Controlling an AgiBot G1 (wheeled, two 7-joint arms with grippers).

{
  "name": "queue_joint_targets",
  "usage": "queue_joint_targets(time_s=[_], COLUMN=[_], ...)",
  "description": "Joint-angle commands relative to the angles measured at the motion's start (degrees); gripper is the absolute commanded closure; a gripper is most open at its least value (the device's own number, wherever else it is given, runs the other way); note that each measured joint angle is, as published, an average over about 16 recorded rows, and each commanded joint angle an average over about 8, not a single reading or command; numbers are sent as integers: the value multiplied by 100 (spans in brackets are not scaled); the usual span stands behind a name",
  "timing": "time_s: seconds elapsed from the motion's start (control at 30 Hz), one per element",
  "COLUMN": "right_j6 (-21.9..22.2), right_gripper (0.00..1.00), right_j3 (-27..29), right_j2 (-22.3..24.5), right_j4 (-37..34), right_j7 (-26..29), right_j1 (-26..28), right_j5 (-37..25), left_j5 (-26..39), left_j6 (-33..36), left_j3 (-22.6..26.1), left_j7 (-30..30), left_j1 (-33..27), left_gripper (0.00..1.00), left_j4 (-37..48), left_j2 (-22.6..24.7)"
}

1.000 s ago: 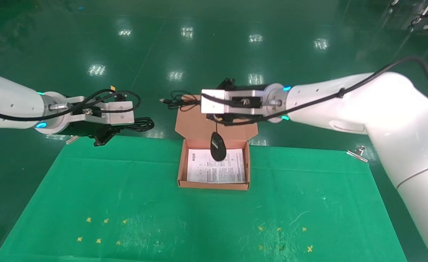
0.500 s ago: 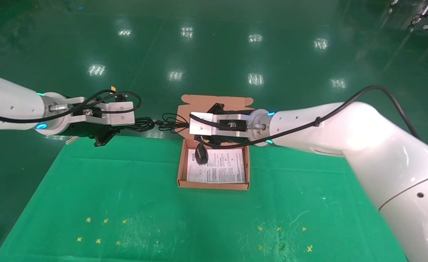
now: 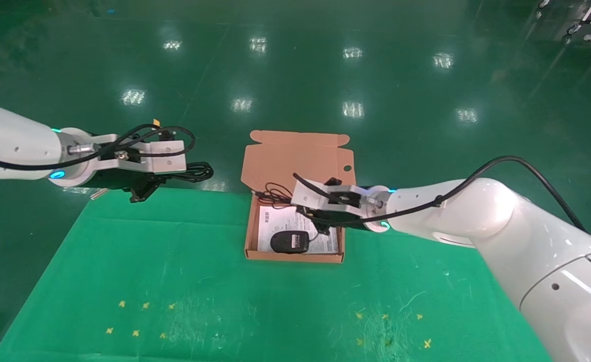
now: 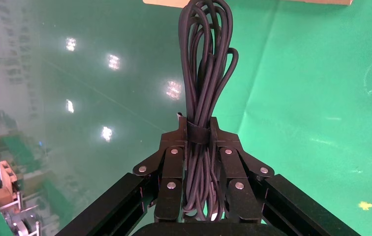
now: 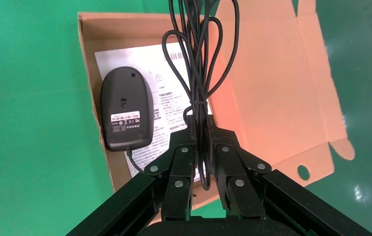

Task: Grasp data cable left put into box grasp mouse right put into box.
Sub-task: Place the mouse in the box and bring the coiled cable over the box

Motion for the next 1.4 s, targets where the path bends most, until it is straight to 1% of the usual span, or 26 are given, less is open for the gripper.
queue_joint_targets(time_s=[0.03,0.37,0.4,0.43,0.63,0.67,0.7,0.9,1.07,1.23,1.4], right_j6=[8,220,235,249,296,309,318,356,342,290,271], right_gripper=[100,100,95,86,11,3,0,0,0,0,0], right_j3=[-83,-521,-570,-617,-823,-849,-869,-962,-997,-999,-961], right_j2=[-3,-30,-30,-30,-29,-23,-13,107,234,434,772], right_j4=[-78,-63,-53,-44,-19,-14,-5,156,310,455,664], right_j7=[59,215,223,228,213,205,197,193,225,249,296], right_j1=[-6,-48,-47,-43,-20,-19,-20,-49,-89,-107,-74], right_j5=[38,245,267,289,374,381,387,425,423,432,444], left_j5=[0,0,0,0,1,1,1,-49,-178,-340,-479], left_j6=[0,0,0,0,2,2,3,-41,-199,-456,-886], left_j3=[0,0,0,0,0,0,0,2,19,60,98], left_j7=[0,0,0,0,0,0,0,32,153,432,842], left_j1=[0,0,0,0,1,1,1,48,178,349,555], left_gripper=[100,100,100,100,100,100,100,100,100,100,100], left_j4=[0,0,0,0,-1,-2,-2,11,188,517,946], left_j2=[0,0,0,0,0,-1,-1,44,210,485,823])
